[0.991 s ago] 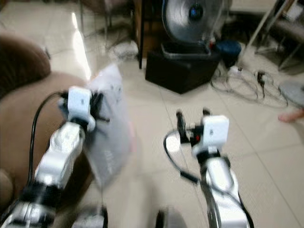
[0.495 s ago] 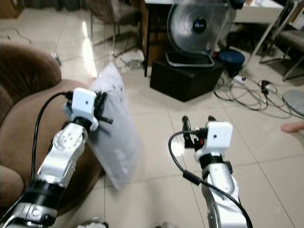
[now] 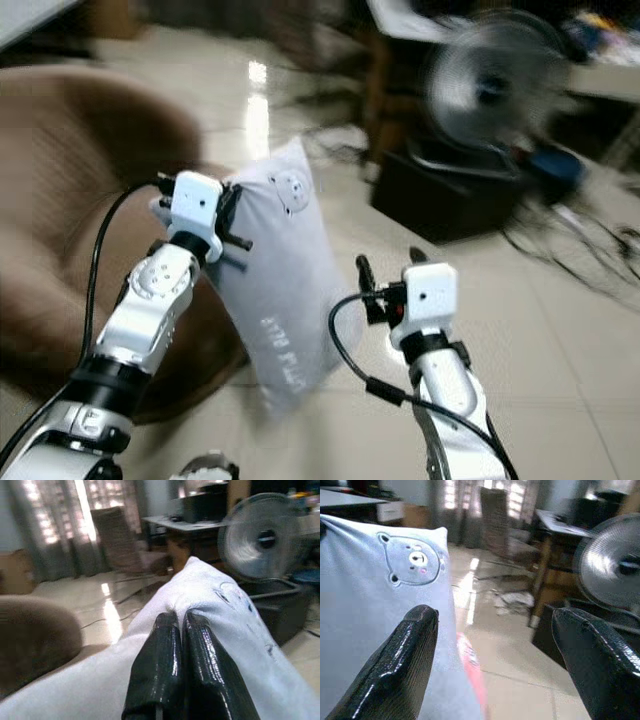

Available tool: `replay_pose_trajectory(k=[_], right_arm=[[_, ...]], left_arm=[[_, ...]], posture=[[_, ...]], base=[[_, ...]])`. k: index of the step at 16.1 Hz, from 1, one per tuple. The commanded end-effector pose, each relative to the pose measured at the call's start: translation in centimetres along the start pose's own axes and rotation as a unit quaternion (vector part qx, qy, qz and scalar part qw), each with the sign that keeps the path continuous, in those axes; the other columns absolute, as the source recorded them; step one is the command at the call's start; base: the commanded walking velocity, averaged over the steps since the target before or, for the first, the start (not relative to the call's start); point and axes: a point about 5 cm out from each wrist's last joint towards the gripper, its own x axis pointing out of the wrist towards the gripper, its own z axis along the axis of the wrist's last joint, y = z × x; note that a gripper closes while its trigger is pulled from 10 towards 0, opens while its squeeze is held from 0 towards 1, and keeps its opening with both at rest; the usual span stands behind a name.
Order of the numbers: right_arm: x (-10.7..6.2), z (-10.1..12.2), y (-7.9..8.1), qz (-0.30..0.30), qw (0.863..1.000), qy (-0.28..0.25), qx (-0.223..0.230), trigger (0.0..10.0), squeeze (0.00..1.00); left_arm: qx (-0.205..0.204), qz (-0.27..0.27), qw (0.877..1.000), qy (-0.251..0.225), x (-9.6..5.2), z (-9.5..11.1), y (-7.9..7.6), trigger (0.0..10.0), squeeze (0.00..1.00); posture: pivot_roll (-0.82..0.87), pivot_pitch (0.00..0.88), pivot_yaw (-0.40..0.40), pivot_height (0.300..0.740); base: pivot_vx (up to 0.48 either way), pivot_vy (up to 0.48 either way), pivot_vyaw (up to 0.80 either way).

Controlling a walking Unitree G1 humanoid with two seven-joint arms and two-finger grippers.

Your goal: Move the pillow to the sofa from floor

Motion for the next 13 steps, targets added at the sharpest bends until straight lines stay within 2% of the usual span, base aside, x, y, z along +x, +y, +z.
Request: replay_pose_trajectory(k=[1,8,13], right_arm=[[-0.1,-0.1,0.0,0.001,1.0,-0.001,-0.005,10.0,0.0],[0.0,-0.3,-0.7,-0.019,1.0,-0.003,-0.006,10.0,0.0],[-0.1,-0.6,-0.8,-0.033,0.999,-0.003,-0.004,10.0,0.0]], left_arm=[[0.011,0.008,0.999,-0.038,0.5,1.6,0.5,10.0,0.0],[0.015,-0.014,0.999,-0.042,1.3,1.9,-0.1,10.0,0.0],[0.012,-0.03,0.998,-0.051,2.1,2.3,-0.8,10.0,0.0]], posture=[[0.03,0.0,-0.054,0.74],[0.03,0.0,-0.044,0.74],[0.03,0.0,-0.037,0.74]], base=[[0.27,0.0,0.8],[0.277,0.0,0.8],[0.286,0.0,0.0]])
